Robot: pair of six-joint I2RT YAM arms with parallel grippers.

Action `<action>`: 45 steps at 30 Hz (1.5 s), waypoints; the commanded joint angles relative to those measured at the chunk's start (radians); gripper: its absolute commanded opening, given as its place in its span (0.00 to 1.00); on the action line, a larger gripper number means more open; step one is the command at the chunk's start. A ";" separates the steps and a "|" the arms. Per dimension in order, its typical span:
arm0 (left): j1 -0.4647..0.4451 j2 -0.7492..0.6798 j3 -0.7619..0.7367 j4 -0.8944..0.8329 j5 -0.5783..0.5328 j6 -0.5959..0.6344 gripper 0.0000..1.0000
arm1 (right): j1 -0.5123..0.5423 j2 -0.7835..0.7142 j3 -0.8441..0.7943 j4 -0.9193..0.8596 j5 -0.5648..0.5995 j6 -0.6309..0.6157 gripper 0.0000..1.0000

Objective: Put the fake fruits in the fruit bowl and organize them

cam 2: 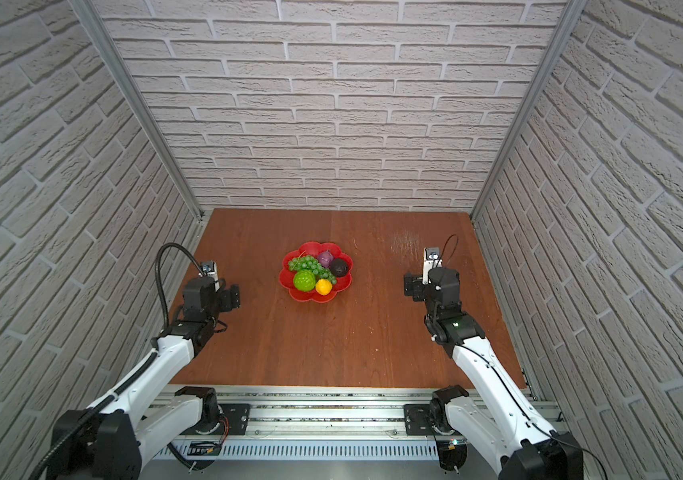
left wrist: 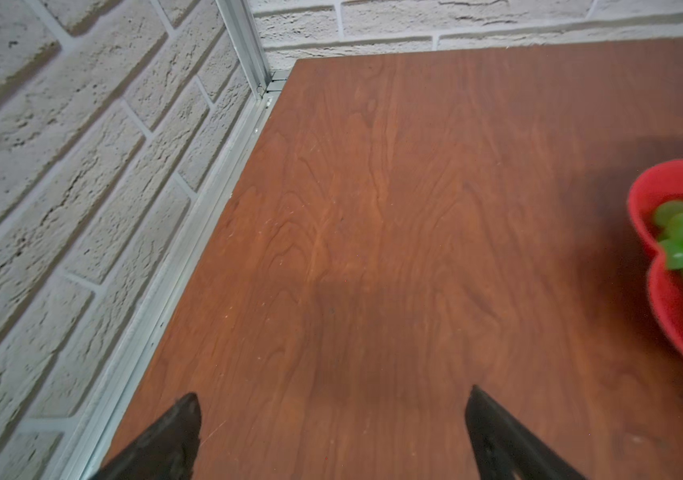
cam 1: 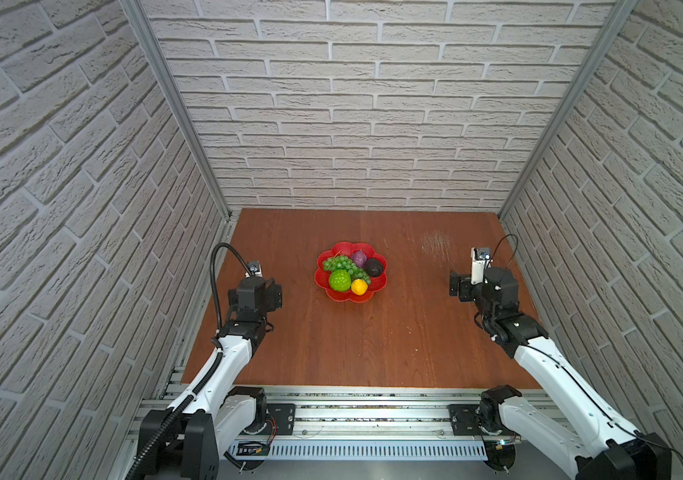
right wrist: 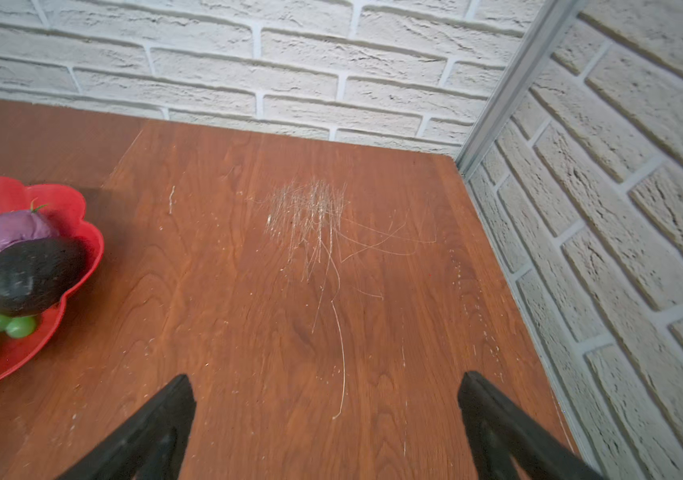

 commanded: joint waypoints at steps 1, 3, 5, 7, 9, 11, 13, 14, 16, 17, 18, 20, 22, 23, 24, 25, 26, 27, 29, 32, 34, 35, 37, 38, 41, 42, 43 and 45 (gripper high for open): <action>0.055 0.022 -0.059 0.255 0.001 0.058 0.98 | -0.043 -0.035 -0.145 0.223 -0.016 0.020 1.00; 0.075 0.076 -0.076 0.318 0.036 0.034 0.98 | -0.053 0.013 -0.188 0.281 -0.036 0.044 1.00; 0.078 0.124 -0.102 0.435 0.046 0.044 0.98 | -0.053 0.071 -0.205 0.346 -0.066 0.041 1.00; 0.094 0.192 -0.109 0.514 0.070 0.038 0.98 | -0.053 0.130 -0.237 0.467 -0.058 0.021 1.00; 0.097 0.276 -0.114 0.610 0.099 0.040 0.98 | -0.055 0.205 -0.254 0.574 -0.039 -0.015 1.00; 0.095 0.315 -0.102 0.659 0.126 0.028 0.98 | -0.062 0.267 -0.256 0.645 -0.045 -0.012 1.00; 0.095 0.365 -0.103 0.742 0.150 0.031 0.98 | -0.064 0.326 -0.276 0.763 -0.063 -0.007 1.00; 0.095 0.393 -0.093 0.758 0.149 0.039 0.98 | -0.066 0.363 -0.278 0.809 -0.063 0.008 1.00; 0.097 0.462 -0.097 0.847 0.143 0.045 0.98 | -0.066 0.438 -0.263 0.840 -0.070 0.005 1.00; 0.097 0.504 -0.103 0.890 0.143 0.043 0.98 | -0.065 0.483 -0.274 0.897 -0.078 0.005 1.00; 0.099 0.549 -0.110 0.941 0.145 0.044 0.98 | -0.066 0.528 -0.286 0.962 -0.090 0.000 1.00; 0.097 0.592 -0.109 0.998 0.126 0.045 0.98 | -0.067 0.612 -0.295 1.073 -0.090 -0.001 1.00; 0.100 0.585 -0.085 0.933 0.119 0.033 0.98 | -0.069 0.604 -0.260 0.980 -0.101 -0.002 1.00; 0.103 0.591 -0.063 0.901 0.111 0.028 0.98 | -0.074 0.590 -0.234 0.911 -0.112 0.000 1.00; 0.112 0.571 -0.048 0.834 0.125 0.016 0.98 | -0.076 0.589 -0.232 0.908 -0.119 0.000 1.00; 0.117 0.587 -0.057 0.880 0.128 0.019 0.98 | -0.078 0.593 -0.235 0.925 -0.122 0.000 1.00; 0.116 0.586 -0.056 0.877 0.128 0.017 0.98 | -0.078 0.595 -0.236 0.927 -0.122 -0.001 1.00; 0.117 0.576 -0.052 0.850 0.128 0.015 0.98 | -0.078 0.591 -0.236 0.920 -0.121 0.001 1.00; 0.117 0.584 -0.057 0.875 0.130 0.016 0.98 | -0.078 0.591 -0.236 0.922 -0.122 0.001 1.00; 0.117 0.580 -0.063 0.883 0.129 0.018 0.98 | -0.079 0.586 -0.240 0.927 -0.123 0.000 1.00; 0.116 0.579 -0.061 0.876 0.133 0.017 0.98 | -0.078 0.586 -0.240 0.924 -0.125 -0.001 1.00; 0.117 0.580 -0.060 0.876 0.133 0.017 0.98 | -0.078 0.585 -0.239 0.922 -0.125 -0.002 1.00; 0.116 0.580 -0.061 0.877 0.133 0.019 0.98 | -0.078 0.585 -0.239 0.922 -0.125 -0.001 1.00; 0.117 0.580 -0.060 0.877 0.133 0.019 0.98 | -0.078 0.586 -0.239 0.922 -0.125 -0.002 1.00; 0.116 0.580 -0.060 0.875 0.133 0.018 0.98 | -0.077 0.586 -0.239 0.922 -0.125 -0.001 1.00; 0.117 0.581 -0.057 0.872 0.134 0.018 0.98 | -0.078 0.585 -0.239 0.922 -0.125 -0.001 1.00; 0.117 0.582 -0.055 0.870 0.135 0.019 0.98 | -0.078 0.585 -0.239 0.921 -0.126 -0.002 1.00; 0.118 0.582 -0.054 0.865 0.137 0.018 0.98 | -0.078 0.586 -0.239 0.922 -0.125 -0.001 1.00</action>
